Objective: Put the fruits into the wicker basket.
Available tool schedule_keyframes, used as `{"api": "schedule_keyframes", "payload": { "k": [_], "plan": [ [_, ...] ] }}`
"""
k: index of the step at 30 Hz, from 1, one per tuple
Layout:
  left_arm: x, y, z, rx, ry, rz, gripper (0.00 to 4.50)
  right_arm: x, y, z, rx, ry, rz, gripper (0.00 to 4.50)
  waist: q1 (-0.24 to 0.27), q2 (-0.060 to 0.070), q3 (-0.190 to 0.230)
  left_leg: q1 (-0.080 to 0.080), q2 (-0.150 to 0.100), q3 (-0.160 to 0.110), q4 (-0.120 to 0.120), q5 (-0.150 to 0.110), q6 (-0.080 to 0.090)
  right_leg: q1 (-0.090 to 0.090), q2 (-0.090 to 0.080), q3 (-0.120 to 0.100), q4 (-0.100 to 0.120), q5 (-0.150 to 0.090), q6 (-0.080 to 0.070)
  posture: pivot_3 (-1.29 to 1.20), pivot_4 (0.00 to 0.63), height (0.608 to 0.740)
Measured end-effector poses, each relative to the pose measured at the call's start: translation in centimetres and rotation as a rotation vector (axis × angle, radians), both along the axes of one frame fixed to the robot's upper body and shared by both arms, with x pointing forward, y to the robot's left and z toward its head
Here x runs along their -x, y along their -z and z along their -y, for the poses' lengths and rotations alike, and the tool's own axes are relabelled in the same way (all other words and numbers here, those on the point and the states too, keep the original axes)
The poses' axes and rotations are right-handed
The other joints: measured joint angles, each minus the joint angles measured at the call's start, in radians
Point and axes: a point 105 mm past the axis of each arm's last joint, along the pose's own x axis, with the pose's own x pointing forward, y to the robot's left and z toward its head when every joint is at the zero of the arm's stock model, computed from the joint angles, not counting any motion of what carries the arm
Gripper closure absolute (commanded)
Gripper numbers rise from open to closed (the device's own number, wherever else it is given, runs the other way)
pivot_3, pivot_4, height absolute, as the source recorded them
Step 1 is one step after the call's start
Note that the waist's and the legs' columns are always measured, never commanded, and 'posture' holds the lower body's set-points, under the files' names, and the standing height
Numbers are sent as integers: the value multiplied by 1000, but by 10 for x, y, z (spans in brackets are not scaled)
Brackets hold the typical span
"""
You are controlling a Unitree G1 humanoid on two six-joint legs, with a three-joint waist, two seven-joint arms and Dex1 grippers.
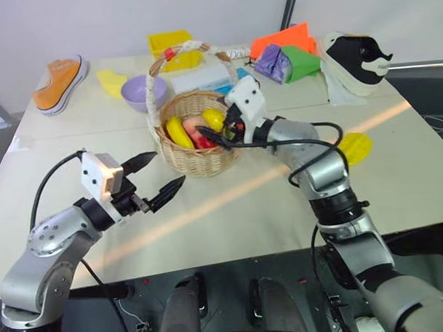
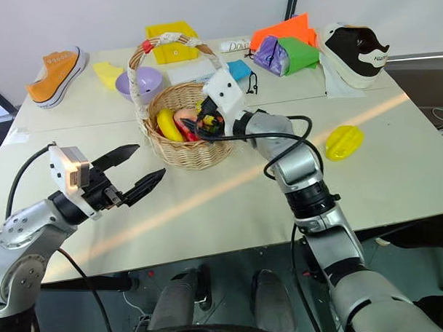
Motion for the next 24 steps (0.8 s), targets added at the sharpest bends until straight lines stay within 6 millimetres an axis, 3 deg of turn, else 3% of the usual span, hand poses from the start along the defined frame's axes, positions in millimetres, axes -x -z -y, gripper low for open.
{"api": "schedule_keyframes", "payload": {
  "k": [6,9,11,13,17,24],
  "plan": [
    [-2,-3,26,34,100,-1,0,36,-12,84,-98,60,-26,43,15,-1,0,2,0,0,1,0,0,2,0,0,0,-1,-2,0,150,740],
    [0,-8,61,74,246,11,0,36,14,157,-65,337,-115,43,35,-2,-1,3,0,0,3,-1,0,2,0,-1,-4,-1,-4,0,150,740],
    [2,-4,77,70,312,-6,0,37,39,193,-45,494,-185,43,36,-1,-1,3,0,2,2,-1,1,4,0,2,-4,-1,-4,0,150,740],
    [2,-1,89,55,360,-17,0,41,55,215,-40,603,-219,43,32,-1,-1,3,0,3,2,0,2,2,1,3,-2,0,-4,0,150,740],
    [2,5,110,36,436,-21,0,47,68,247,-61,821,-203,43,36,-1,-1,3,0,2,2,1,3,2,3,2,-1,-1,-3,0,150,740],
    [2,13,112,27,464,-35,0,40,82,265,-148,1041,-213,43,35,0,-1,3,2,2,3,0,2,2,2,2,-1,-1,-4,0,150,740]
  ]
}}
